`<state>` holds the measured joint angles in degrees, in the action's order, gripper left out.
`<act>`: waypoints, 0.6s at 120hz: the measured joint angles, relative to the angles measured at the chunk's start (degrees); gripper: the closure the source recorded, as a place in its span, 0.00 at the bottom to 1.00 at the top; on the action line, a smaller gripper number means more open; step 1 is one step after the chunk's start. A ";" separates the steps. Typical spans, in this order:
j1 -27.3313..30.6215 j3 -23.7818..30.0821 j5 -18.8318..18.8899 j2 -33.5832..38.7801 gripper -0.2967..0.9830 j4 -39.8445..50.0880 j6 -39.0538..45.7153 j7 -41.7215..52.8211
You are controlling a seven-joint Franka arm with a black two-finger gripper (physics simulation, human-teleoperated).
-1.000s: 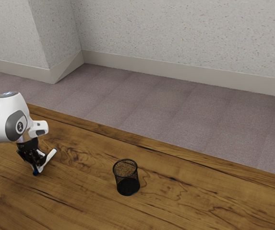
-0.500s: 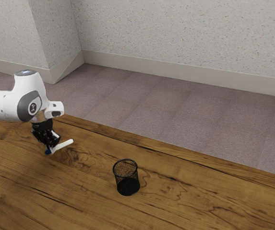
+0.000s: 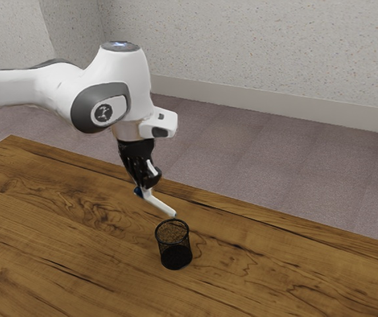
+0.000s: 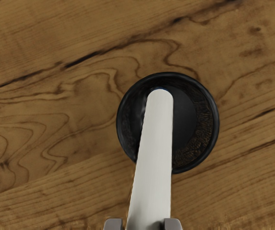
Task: Put the marker into the pen holder.
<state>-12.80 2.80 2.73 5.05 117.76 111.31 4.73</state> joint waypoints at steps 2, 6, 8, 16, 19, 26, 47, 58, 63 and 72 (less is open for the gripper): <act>0.60 0.32 0.00 0.19 0.80 -0.27 -0.73 -0.36; 2.04 0.73 -0.01 0.28 0.80 -0.65 -2.04 -1.05; 2.76 0.86 -0.01 0.29 0.80 -0.77 -2.64 -1.37; 4.74 1.13 -0.04 0.15 0.80 -1.32 -4.75 -2.58; 5.03 1.18 -0.05 -0.03 0.80 -1.44 -5.52 -3.00; 4.69 1.30 -0.07 -0.27 0.80 -1.87 -7.29 -3.97; 1.98 4.43 -0.09 -2.78 0.80 -6.83 -11.41 -6.48; 0.13 5.42 0.08 -6.85 0.80 -12.37 -13.02 -7.51; -0.84 5.54 0.16 -8.27 0.80 -14.13 -13.68 -7.92; -1.49 5.57 0.26 -10.31 0.80 -15.65 -14.58 -8.58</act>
<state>-14.29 8.37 2.99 -5.26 102.11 96.73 -3.86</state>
